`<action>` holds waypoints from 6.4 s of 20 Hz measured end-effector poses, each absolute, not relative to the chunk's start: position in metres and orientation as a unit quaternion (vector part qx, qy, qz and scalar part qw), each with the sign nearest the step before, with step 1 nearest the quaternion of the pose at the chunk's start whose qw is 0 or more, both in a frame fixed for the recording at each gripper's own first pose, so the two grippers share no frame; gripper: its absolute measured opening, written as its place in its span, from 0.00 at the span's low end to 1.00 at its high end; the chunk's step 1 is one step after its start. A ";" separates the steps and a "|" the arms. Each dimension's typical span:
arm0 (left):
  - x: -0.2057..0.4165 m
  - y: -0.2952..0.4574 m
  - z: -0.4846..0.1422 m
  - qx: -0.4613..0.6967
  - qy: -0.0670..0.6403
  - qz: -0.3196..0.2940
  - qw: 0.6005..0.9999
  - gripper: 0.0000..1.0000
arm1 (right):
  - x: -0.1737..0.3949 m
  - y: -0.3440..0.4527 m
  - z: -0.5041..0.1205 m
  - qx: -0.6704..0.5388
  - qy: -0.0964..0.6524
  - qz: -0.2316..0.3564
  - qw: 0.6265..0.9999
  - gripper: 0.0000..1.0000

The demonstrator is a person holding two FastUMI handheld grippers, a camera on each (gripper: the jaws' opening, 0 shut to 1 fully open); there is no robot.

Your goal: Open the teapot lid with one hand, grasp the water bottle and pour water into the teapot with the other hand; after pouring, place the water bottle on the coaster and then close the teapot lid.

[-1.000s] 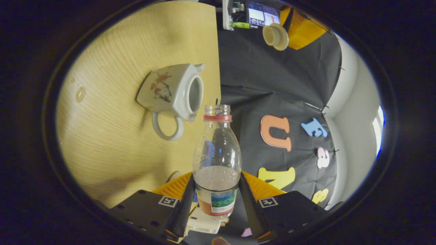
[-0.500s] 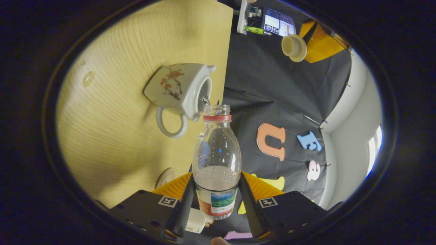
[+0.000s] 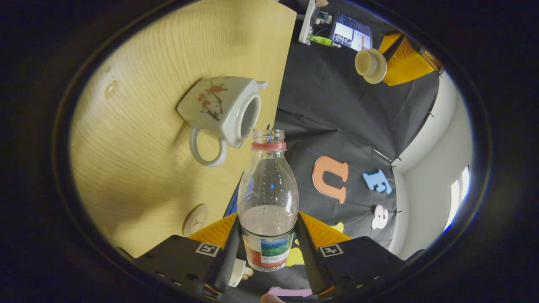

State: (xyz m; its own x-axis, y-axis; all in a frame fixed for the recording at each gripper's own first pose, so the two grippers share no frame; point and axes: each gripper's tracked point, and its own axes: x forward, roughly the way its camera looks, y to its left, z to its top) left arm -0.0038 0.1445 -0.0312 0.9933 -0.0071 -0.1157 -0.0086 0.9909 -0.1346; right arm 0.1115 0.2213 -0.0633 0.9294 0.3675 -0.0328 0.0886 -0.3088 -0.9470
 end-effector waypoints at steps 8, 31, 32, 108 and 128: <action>-0.005 0.144 -0.030 -0.069 0.057 0.000 0.996 0.03 | 0.111 0.225 -0.053 -0.812 -0.160 0.113 0.550 0.70; -0.006 0.147 -0.030 -0.066 0.061 -0.002 0.996 0.03 | 0.106 0.240 -0.035 -0.843 -0.194 0.100 0.491 0.70; -0.006 0.148 -0.031 -0.065 0.061 -0.001 0.996 0.03 | 0.105 0.241 -0.033 -0.845 -0.197 0.098 0.487 0.70; -0.012 0.162 -0.018 -0.049 0.042 0.022 0.998 0.03 | 0.212 0.151 -0.086 -0.022 0.110 0.171 0.979 0.76; 0.022 0.074 -0.029 -0.033 0.028 -0.015 0.999 0.03 | 0.085 0.040 -0.045 0.002 0.056 0.145 0.988 0.96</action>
